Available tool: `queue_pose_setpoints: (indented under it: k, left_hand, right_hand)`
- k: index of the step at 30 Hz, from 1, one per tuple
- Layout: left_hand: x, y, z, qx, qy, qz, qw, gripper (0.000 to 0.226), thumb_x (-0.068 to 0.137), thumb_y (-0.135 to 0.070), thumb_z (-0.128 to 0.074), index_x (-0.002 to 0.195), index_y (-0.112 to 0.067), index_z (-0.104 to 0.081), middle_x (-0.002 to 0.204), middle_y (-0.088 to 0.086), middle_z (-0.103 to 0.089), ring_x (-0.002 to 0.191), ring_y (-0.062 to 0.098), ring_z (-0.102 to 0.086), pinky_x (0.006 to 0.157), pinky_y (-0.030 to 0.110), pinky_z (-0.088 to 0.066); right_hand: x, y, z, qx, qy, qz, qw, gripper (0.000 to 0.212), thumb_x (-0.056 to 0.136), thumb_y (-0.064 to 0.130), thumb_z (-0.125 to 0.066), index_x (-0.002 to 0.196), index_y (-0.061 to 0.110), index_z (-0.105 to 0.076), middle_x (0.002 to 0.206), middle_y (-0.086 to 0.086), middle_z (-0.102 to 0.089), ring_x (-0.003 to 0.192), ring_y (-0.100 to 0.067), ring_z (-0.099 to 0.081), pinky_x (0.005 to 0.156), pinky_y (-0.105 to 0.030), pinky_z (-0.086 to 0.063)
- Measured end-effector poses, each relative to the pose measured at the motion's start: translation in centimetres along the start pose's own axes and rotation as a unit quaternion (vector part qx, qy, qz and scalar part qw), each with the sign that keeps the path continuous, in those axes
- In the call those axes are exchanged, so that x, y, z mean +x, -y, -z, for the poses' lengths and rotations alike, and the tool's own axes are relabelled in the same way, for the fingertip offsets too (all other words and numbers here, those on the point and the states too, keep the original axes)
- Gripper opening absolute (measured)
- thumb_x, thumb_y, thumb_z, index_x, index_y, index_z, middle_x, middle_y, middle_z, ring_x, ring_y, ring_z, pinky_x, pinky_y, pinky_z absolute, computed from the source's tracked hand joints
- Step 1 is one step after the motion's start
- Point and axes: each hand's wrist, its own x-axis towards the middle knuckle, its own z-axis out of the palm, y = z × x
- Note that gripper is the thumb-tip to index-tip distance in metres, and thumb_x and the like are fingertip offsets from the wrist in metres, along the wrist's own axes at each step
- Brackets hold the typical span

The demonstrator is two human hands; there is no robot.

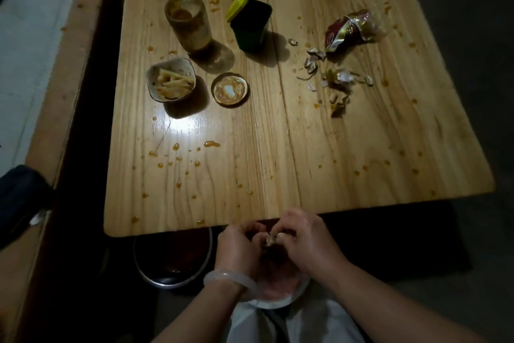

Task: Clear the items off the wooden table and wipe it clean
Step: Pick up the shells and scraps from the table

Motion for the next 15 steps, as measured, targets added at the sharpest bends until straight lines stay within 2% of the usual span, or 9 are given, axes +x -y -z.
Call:
queue_pose_setpoints:
  k: [3,8,10,12,15]
  left_hand:
    - [-0.3,2.0,-1.3,0.023,0.013,0.021,0.999,0.020,0.087,-0.008,-0.060,0.100,-0.017,-0.072,0.096,-0.001,-0.071,0.093,0.011,-0.065,0.084,0.024,-0.053]
    - [-0.6,3.6,-2.0,0.070,0.033,0.020,0.997,0.031,0.086,-0.005,-0.059,0.115,-0.012,-0.066,0.115,0.003,-0.066,0.109,0.015,-0.059,0.093,0.018,-0.043]
    - [-0.5,3.9,-2.0,0.086,0.024,0.019,0.996,0.029,0.086,-0.006,-0.061,0.114,-0.012,-0.066,0.112,0.002,-0.066,0.106,0.014,-0.060,0.090,0.018,-0.044]
    - [-0.5,4.1,-1.8,0.094,0.016,0.017,0.995,0.025,0.085,-0.005,-0.061,0.108,-0.013,-0.068,0.102,0.000,-0.066,0.092,0.011,-0.059,0.083,0.018,-0.046]
    - [-0.3,3.9,-1.7,0.111,0.002,0.006,0.994,0.020,0.086,-0.003,-0.058,0.092,-0.019,-0.069,0.089,-0.005,-0.065,0.080,0.007,-0.058,0.078,0.022,-0.051]
  right_hand:
    - [-1.5,-0.9,-1.3,-0.011,0.021,-0.036,0.999,0.015,0.082,0.006,-0.069,0.082,0.019,-0.074,0.088,0.016,-0.052,0.088,-0.002,-0.054,0.081,-0.014,-0.043]
    - [-2.3,-2.2,-2.6,-0.035,0.101,-0.089,0.990,0.023,0.087,0.002,-0.062,0.103,0.011,-0.075,0.109,0.001,-0.062,0.103,-0.012,-0.059,0.094,-0.021,-0.046]
    - [-2.4,-2.6,-2.9,-0.031,0.108,-0.110,0.988,0.021,0.089,0.002,-0.060,0.102,0.008,-0.075,0.107,-0.002,-0.067,0.098,-0.011,-0.063,0.090,-0.021,-0.049]
    - [-2.5,-2.9,-3.0,-0.011,0.101,-0.135,0.986,0.019,0.090,0.001,-0.059,0.096,0.006,-0.077,0.101,-0.003,-0.070,0.087,-0.005,-0.064,0.080,-0.016,-0.051]
    - [-2.5,-3.0,-2.9,0.026,0.073,-0.180,0.981,0.019,0.087,0.002,-0.062,0.090,0.011,-0.078,0.094,0.001,-0.071,0.083,-0.004,-0.064,0.070,-0.010,-0.049]
